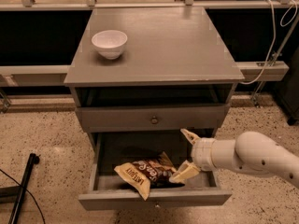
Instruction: Pick brown chip bag from middle drawer and place on counter
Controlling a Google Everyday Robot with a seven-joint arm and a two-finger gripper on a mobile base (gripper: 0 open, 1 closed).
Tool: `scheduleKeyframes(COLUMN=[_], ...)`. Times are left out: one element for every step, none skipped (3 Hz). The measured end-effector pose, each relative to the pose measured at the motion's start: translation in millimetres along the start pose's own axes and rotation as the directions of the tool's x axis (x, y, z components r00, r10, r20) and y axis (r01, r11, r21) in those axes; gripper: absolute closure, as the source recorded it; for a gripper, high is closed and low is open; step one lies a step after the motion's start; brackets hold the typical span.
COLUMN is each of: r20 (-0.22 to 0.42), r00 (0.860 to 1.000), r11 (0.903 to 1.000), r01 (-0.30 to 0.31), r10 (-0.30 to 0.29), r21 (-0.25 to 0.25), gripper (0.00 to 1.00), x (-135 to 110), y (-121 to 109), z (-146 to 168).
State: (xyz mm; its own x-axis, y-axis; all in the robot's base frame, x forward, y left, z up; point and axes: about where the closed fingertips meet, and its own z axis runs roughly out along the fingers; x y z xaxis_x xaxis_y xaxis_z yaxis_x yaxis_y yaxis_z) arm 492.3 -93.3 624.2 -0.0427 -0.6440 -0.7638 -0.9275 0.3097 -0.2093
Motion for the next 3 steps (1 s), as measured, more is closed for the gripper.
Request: scheduleKeyframes(r20=[0.028,0.028,-0.028], r00=[0.988,0.985,0.982], r11=[0.9859,0.9835,0.9799], r01=[0.147,0.170,0.182], r10=[-0.150,-0.172,-0.185], r21=[0.079,0.062,-0.082], gripper=[0.00,0.00,0.00], x=[29.7,33.1,53.7], y=[-17.3,-14.2,-4.1], z=[19.9,25.5,53.6])
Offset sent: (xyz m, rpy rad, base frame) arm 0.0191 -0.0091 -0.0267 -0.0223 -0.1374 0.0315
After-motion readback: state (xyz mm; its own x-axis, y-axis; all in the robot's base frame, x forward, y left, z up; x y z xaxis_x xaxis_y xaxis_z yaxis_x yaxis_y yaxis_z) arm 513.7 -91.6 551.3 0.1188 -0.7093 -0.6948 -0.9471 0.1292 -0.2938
